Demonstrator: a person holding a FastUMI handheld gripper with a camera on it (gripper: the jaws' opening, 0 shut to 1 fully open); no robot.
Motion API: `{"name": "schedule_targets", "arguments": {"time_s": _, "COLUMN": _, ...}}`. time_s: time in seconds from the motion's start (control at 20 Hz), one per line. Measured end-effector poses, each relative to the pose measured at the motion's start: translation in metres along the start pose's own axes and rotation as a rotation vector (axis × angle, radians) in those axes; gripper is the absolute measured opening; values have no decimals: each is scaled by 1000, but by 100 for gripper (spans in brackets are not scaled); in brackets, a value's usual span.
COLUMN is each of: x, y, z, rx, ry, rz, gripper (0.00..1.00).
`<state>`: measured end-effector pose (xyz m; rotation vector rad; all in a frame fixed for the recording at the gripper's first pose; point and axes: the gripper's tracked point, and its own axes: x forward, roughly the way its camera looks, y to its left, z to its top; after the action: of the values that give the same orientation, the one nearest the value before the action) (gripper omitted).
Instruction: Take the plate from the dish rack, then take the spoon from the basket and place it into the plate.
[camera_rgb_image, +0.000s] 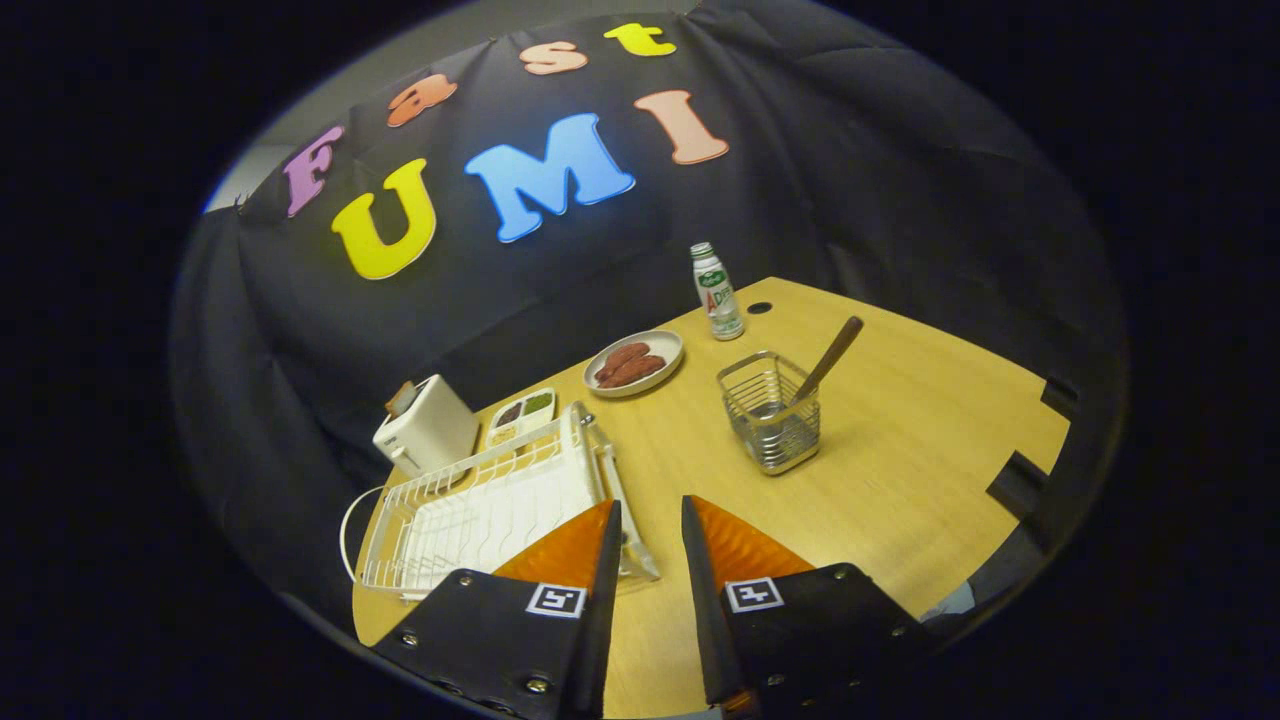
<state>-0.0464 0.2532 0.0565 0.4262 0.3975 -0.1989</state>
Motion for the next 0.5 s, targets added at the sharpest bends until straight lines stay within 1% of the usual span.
{"name": "schedule_targets", "arguments": {"time_s": 0.25, "x": 32, "y": -64, "z": 45, "rx": 60, "ry": -61, "rz": -111, "gripper": 36}}
{"name": "schedule_targets", "arguments": {"time_s": 0.5, "x": 70, "y": -99, "z": 68, "rx": 142, "ry": -82, "rz": -178, "gripper": 36}}
